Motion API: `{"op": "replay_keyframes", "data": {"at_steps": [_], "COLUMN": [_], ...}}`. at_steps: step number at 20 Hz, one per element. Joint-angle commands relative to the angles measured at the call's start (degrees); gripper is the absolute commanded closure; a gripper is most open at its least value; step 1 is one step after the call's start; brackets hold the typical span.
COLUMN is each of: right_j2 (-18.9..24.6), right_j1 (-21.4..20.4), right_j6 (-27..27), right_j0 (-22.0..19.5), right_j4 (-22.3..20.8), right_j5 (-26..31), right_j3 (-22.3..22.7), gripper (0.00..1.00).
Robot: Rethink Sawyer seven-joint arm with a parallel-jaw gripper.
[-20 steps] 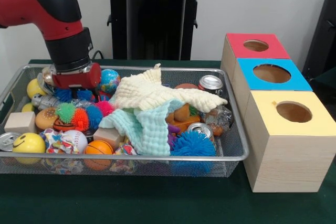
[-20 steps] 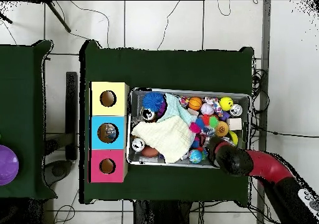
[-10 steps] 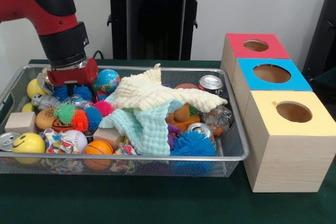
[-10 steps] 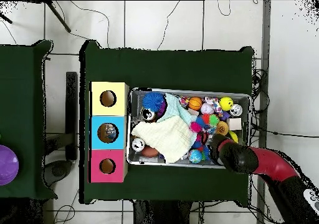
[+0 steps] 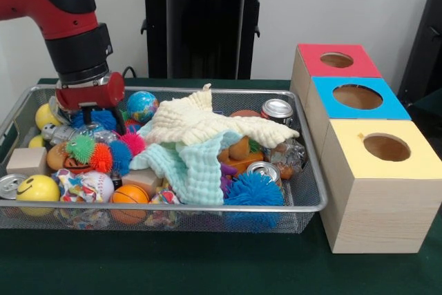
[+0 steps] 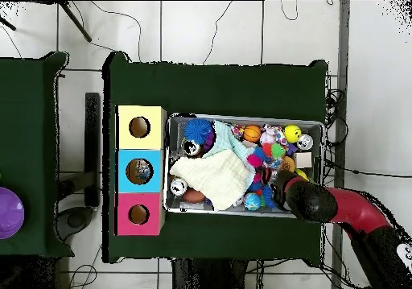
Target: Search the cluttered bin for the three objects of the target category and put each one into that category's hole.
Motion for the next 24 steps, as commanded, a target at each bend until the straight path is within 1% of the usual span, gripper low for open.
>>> {"op": "replay_keyframes", "data": {"at_steps": [1,6,9,11,15,18,19,24], "right_j2": [4.9,3.8,3.8,4.1,4.2,3.8,3.7,3.4], "right_j1": [-0.3,0.9,1.2,1.2,1.0,0.5,0.2,-0.2], "right_j6": [-5.8,-4.7,-5.1,-5.4,-5.7,-5.0,-4.6,-3.6], "right_j0": [-0.1,-0.1,0.2,0.1,-0.1,0.2,0.3,0.5], "right_j4": [2.0,0.2,-0.5,-0.3,-1.1,-1.7,-1.8,-1.8], "right_j5": [2.4,-0.4,-0.8,-0.4,-1.0,-1.9,-2.2,-2.8], "right_j3": [-2.4,-2.0,-2.6,-3.2,-2.7,-2.1,-1.9,-1.3], "gripper": [0.00,0.00,0.00,0.00,0.00,0.00,1.00,1.00]}}
